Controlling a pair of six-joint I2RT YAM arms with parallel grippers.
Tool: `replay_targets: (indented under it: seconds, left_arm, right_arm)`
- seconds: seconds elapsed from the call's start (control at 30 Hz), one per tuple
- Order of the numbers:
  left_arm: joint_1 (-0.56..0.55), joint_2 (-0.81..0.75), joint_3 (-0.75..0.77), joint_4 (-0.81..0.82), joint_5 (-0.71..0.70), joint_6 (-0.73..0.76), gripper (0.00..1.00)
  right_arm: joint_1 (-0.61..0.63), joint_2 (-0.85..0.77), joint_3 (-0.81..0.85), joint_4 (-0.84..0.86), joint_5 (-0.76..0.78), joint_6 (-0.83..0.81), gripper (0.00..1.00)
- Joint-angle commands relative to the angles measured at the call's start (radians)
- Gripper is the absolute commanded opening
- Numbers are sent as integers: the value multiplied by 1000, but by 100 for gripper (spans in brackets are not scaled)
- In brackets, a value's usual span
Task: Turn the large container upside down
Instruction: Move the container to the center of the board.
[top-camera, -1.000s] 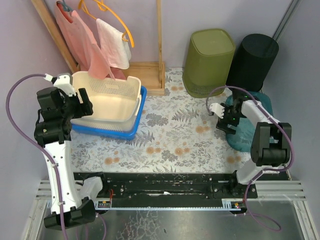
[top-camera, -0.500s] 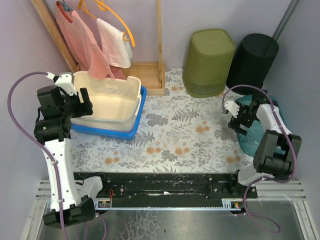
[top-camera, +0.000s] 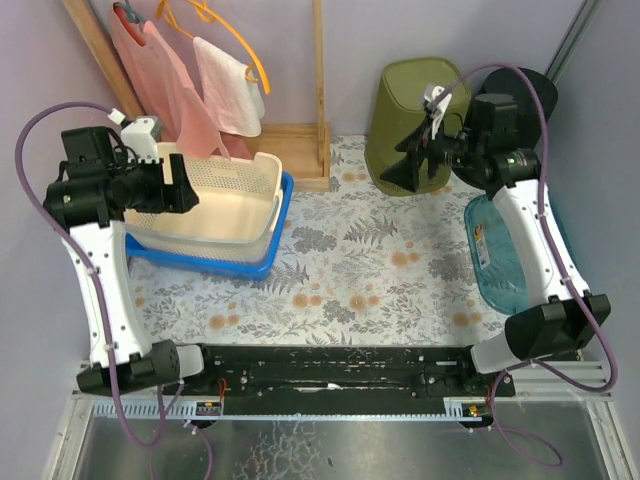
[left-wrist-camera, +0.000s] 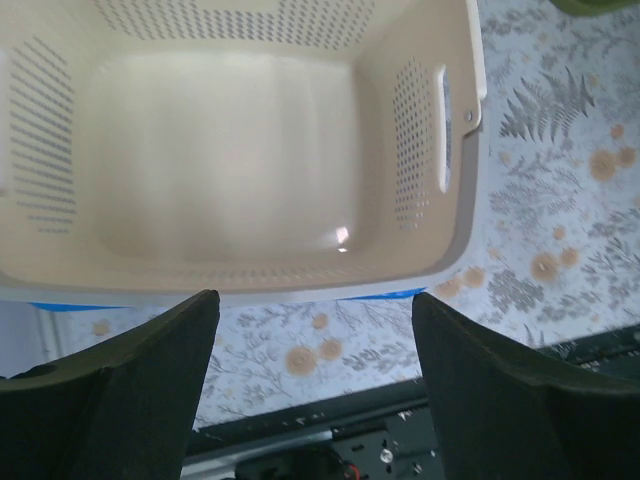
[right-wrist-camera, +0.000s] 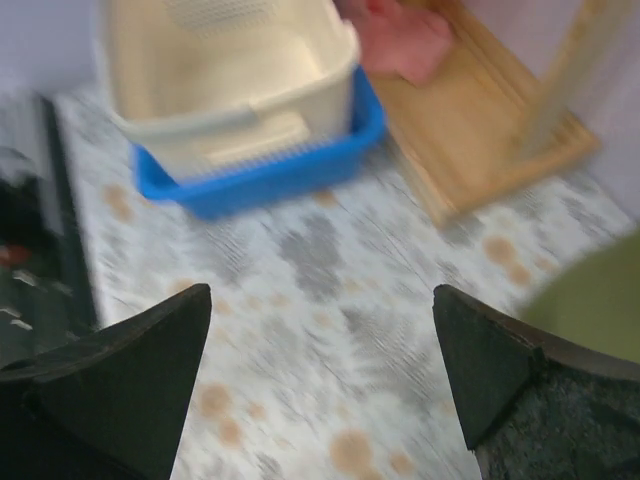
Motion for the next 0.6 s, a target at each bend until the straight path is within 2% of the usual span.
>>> replay_targets:
  seconds: [0.0, 0.03, 0.07, 0.1, 0.13, 0.2, 0.3, 0.33, 0.37, 0.43, 0.57]
  left_arm:
    - [27, 66, 71, -161, 109, 18, 77]
    - [33, 78, 88, -161, 110, 8, 77]
    - [42, 92, 101, -161, 115, -2, 77]
    - [57, 113, 112, -161, 129, -16, 77]
    - [81, 133, 122, -160, 147, -31, 76]
    - [143, 195, 138, -160, 196, -50, 75]
    - [262, 269, 160, -161, 309, -52, 75]
    - [290, 291, 167, -162, 332, -52, 75]
    - [310, 317, 175, -161, 343, -51, 75]
    - [347, 362, 181, -161, 377, -44, 75]
    - [404, 447, 194, -162, 443, -47, 75]
  right_arm:
    - [27, 46, -171, 705, -396, 923, 99]
    - [43, 33, -303, 1051, -387, 1291, 99]
    - [59, 35, -402, 1352, -362, 1507, 99]
    - [79, 50, -456, 1506, -338, 1637, 99]
    - [108, 71, -467, 1540, -321, 1696, 99]
    - [176, 94, -452, 1450, -294, 1666, 99]
    - [279, 58, -414, 1111, -163, 1352, 99]
    - [307, 65, -389, 1047, -144, 1291, 99]
    - [325, 84, -376, 1045, -133, 1302, 99]
    - [351, 125, -375, 1147, -95, 1375, 99]
    - [382, 226, -311, 1087, 55, 1351, 99]
